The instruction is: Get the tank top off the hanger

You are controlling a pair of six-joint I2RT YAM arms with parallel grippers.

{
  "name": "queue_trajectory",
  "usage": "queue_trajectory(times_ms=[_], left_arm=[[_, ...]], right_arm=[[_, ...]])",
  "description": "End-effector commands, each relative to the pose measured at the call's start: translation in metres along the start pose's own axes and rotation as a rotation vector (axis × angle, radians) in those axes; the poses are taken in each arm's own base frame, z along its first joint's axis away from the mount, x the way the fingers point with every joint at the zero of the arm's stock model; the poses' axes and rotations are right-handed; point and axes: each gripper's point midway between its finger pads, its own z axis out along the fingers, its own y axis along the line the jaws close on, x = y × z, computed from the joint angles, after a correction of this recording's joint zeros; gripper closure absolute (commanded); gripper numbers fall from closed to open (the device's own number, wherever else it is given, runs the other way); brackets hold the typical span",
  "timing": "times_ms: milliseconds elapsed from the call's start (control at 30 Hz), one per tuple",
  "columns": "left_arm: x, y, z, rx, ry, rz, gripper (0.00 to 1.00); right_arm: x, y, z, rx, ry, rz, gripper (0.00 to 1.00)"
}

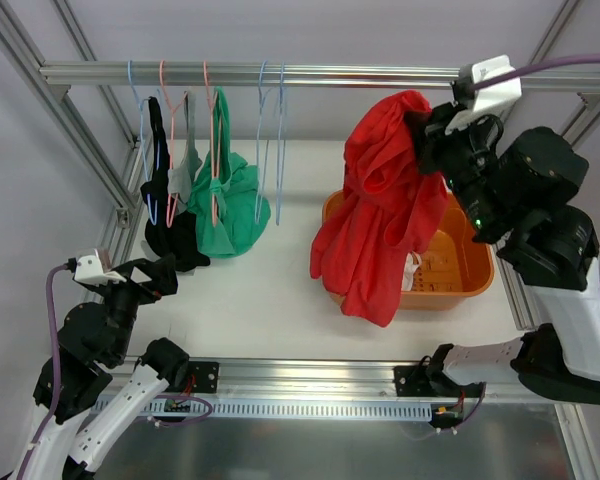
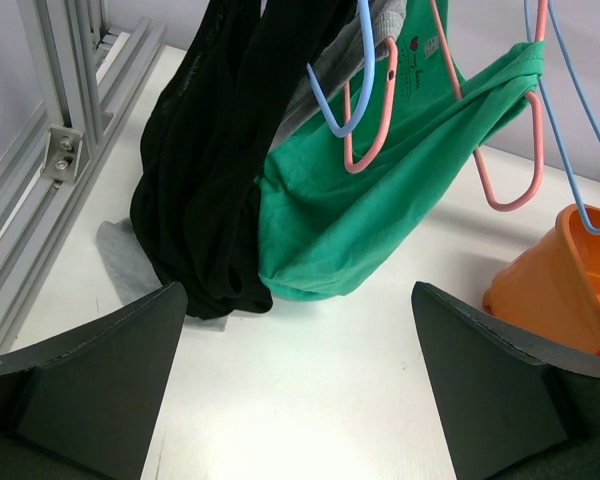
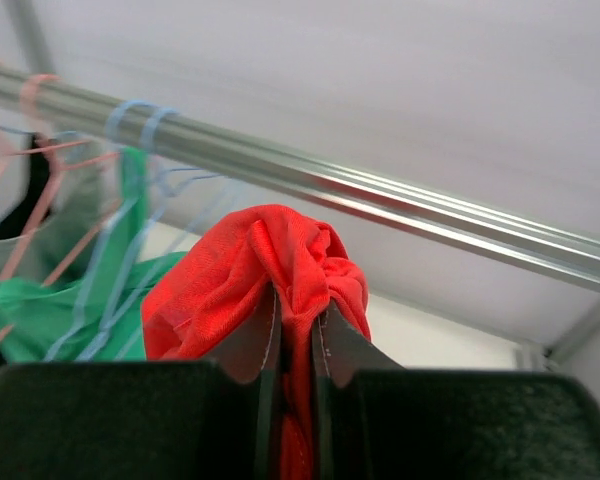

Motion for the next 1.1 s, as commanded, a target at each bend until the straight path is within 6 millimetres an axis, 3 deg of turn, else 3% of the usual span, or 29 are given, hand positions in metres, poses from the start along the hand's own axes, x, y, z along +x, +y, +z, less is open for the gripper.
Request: queue_trajectory(times_ms=[0,33,133,367,433,467,500,567,600,667,700,767,800,833,900,967,1067], left_arm=[[0.000,-0.003,0.004,0.000,0.006,0.009,0.01],[0.001,-0.003,0.005,0.000,0.010,0.013,0.01],[0.003,-0.005,0.007,0.003,0.022,0.024,0.01],[0.002,-0.006,0.006,0.007,0.021,0.024,0.01],[0.002,-0.006,0.006,0.008,0.019,0.025,0.01],[0.002,-0.006,0.006,0.009,0.020,0.023,0.01],[0.002,-0.006,0.006,0.008,0.018,0.022,0.01],[0.001,-0.005,0.005,0.009,0.015,0.017,0.01],[0.000,-0.006,0.005,0.012,0.012,0.008,0.01],[-0.003,-0.010,0.002,0.034,0.009,-0.003,0.01],[-0.007,-0.013,0.001,0.046,0.006,-0.013,0.01],[-0.021,-0.023,-0.004,0.095,-0.002,-0.034,0.01],[-0.025,-0.028,-0.005,0.117,0.001,-0.035,0.01],[-0.038,-0.035,-0.008,0.139,-0.005,-0.042,0.01],[-0.050,-0.045,-0.007,0.159,-0.001,-0.059,0.01],[-0.068,-0.065,-0.005,0.209,0.019,-0.064,0.01],[-0.088,-0.096,0.004,0.283,0.063,-0.059,0.01]], right_arm=[[-0.017,-0.046,0.011,0.202,-0.025,-0.036,1.00],[-0.021,-0.063,0.013,0.260,-0.030,-0.049,1.00],[-0.016,-0.085,0.024,0.337,-0.010,-0.059,1.00],[0.018,-0.098,0.032,0.349,0.072,-0.072,1.00],[0.025,-0.103,0.023,0.351,0.074,-0.047,1.00],[0.047,-0.096,0.028,0.312,0.120,-0.052,1.00],[0.050,-0.098,0.018,0.312,0.118,-0.025,1.00],[0.074,-0.089,0.018,0.269,0.155,-0.008,1.00],[0.112,-0.082,0.023,0.259,0.234,-0.003,1.00],[0.132,-0.080,0.012,0.265,0.234,0.034,1.00],[0.177,-0.077,0.010,0.282,0.312,0.050,1.00],[0.196,-0.077,-0.002,0.292,0.312,0.100,1.00],[0.226,-0.075,-0.005,0.296,0.369,0.107,1.00],[0.238,-0.073,-0.007,0.299,0.383,0.144,1.00],[0.259,-0.067,-0.006,0.284,0.419,0.159,1.00],[0.293,-0.064,-0.004,0.295,0.499,0.145,1.00],[0.329,-0.062,0.000,0.300,0.577,0.161,1.00]])
